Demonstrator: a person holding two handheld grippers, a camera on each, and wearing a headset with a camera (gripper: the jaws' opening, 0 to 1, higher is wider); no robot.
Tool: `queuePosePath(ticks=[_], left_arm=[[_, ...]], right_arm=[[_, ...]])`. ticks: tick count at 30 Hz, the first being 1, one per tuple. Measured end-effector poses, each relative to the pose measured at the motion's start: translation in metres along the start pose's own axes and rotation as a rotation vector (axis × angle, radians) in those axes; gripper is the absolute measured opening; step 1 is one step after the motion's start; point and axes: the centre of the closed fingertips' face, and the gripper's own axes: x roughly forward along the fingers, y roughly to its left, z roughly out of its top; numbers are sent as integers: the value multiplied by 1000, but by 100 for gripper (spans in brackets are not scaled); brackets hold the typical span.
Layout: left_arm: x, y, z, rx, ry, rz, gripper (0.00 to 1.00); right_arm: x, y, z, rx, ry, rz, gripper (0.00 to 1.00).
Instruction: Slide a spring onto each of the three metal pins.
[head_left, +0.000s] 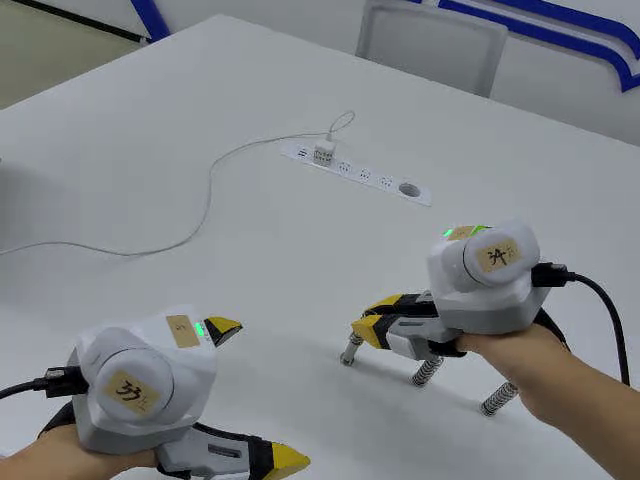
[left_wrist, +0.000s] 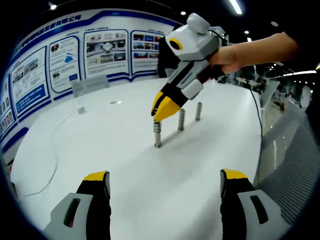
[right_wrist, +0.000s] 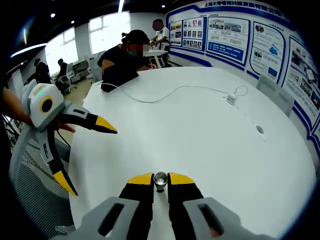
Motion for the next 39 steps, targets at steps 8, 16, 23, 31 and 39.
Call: queuePosePath(ticks=[8, 16, 23, 31, 39], left_arm=[[1, -1, -2, -2, 7, -5, 93], [1, -1, -3, -12, 12, -7, 93], [1, 0, -3, -17, 12, -6, 93], [2, -1, -5, -13, 22, -9, 93], [1, -2, -5, -20, 16, -17, 93]], right_arm=[[9, -5, -9, -13, 37, -13, 11], [14, -6, -14, -9, 52, -9, 11], [20, -5, -18, -9, 69, -11, 11], [23, -6, -22, -18, 85, -13, 11], [25, -7, -24, -29, 93, -16, 11]])
